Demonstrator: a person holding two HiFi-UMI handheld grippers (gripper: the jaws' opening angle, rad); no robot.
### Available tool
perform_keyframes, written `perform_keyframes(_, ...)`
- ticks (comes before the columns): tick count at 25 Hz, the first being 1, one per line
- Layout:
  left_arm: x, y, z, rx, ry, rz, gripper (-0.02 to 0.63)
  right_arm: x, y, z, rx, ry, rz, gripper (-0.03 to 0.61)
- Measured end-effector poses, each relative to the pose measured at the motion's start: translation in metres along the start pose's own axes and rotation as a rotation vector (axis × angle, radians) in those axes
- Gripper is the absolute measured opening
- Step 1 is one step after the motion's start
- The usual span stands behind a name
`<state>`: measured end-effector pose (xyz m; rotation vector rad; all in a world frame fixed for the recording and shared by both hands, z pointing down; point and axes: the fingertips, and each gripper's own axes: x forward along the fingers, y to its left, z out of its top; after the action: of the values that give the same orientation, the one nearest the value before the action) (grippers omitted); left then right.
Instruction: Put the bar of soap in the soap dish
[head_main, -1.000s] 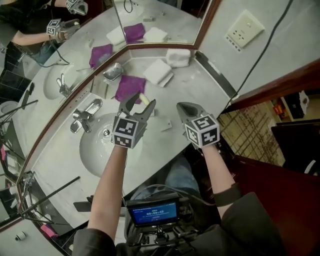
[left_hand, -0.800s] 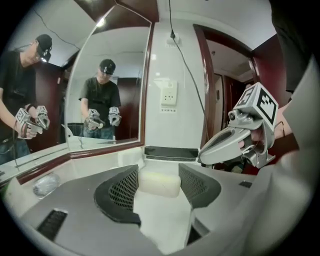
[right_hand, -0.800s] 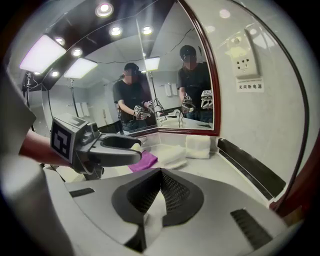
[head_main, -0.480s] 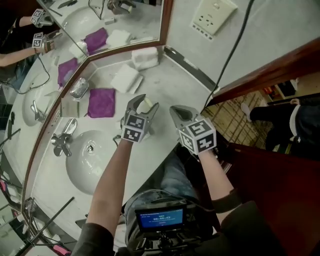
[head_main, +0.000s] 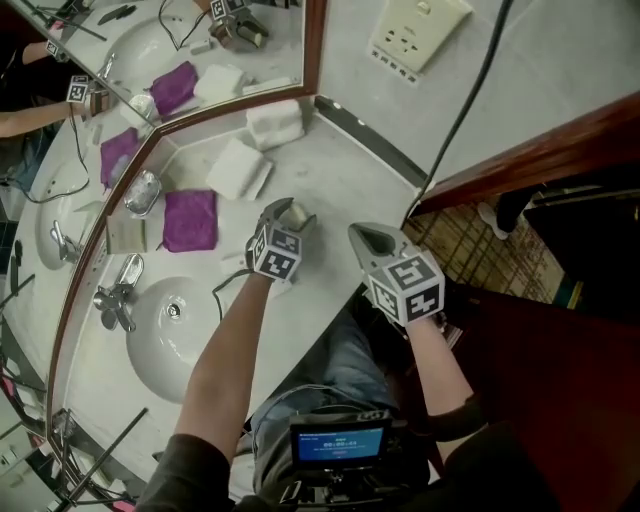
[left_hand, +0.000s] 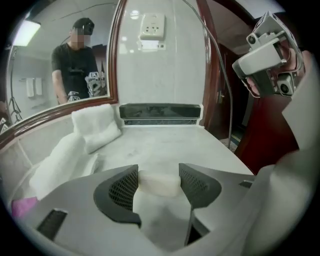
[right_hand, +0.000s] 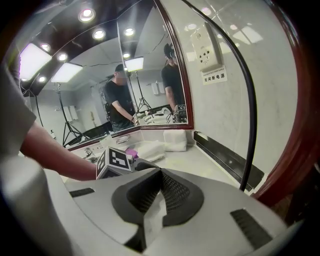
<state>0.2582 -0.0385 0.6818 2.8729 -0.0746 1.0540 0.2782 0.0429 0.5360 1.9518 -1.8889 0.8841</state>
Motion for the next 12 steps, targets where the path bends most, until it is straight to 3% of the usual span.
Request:
perform_keyframes(6,0.001,0.005,0.003,-0.016,-0.015,0.002,0.319,0.002,-0.002,0.0,0.022,0.001,0.007,0.006)
perform_keyframes(12,-0.012,0.006,0.009,-0.01,-0.038,0.013,0.318,0.007,0.0,0.001,0.023,0.0,0.014,0.006)
